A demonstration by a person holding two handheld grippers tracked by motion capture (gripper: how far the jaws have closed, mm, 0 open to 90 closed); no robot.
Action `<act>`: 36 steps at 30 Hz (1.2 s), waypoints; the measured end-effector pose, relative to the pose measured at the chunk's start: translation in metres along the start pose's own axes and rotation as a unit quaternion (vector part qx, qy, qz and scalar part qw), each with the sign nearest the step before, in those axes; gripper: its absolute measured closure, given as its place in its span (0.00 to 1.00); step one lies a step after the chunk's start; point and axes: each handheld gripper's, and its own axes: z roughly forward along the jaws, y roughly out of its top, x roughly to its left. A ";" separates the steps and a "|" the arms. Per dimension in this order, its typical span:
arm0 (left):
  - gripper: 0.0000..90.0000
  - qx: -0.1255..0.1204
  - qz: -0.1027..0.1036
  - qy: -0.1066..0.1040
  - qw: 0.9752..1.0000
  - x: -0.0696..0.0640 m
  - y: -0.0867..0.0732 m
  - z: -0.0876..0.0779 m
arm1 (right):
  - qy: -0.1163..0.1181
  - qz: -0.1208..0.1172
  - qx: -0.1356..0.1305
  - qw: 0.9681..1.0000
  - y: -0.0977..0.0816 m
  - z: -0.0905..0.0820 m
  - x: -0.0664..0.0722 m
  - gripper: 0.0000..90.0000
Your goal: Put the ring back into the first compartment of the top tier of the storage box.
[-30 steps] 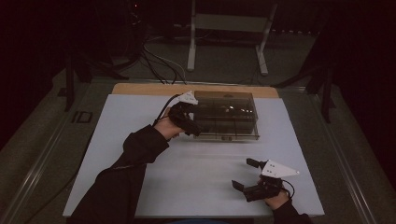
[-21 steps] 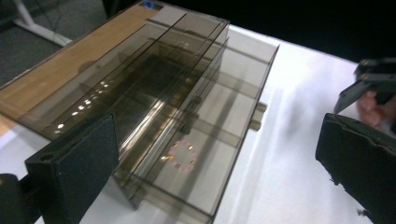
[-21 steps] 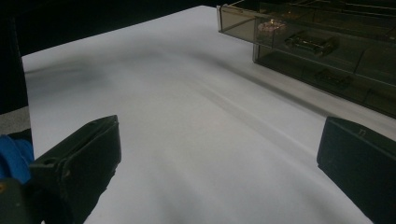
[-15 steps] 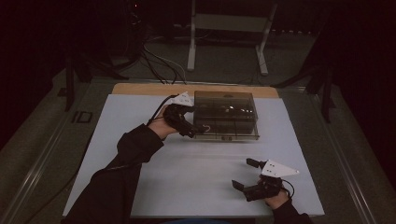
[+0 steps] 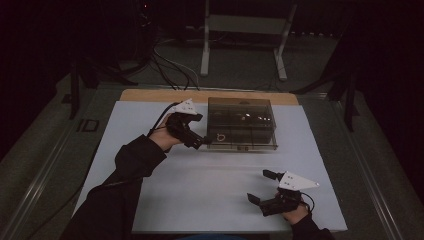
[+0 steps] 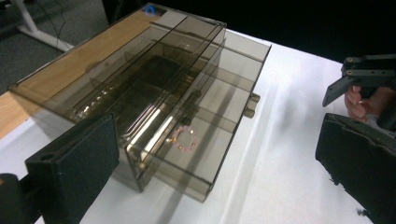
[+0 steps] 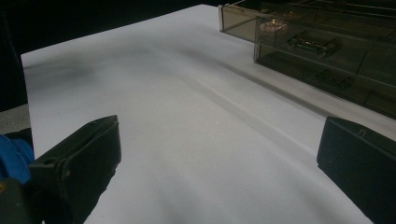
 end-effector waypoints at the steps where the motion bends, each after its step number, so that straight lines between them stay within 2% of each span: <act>1: 0.01 0.000 -0.002 0.000 1.000 0.000 -0.001 -0.002 | 0.001 0.000 0.000 1.000 0.000 0.000 0.000 0.00; 8: 0.01 0.005 -0.012 0.006 1.000 0.003 -0.013 -0.014 | 0.003 -0.001 0.000 1.000 0.001 0.001 0.000 0.00; 21: 0.01 0.006 -0.020 0.018 1.000 0.002 -0.032 -0.040 | 0.002 -0.003 0.001 1.000 0.001 0.002 0.000 0.00; 36: 0.01 0.002 -0.047 0.028 0.998 0.000 -0.070 -0.063 | 0.002 -0.002 0.002 1.000 0.001 0.003 0.001 0.00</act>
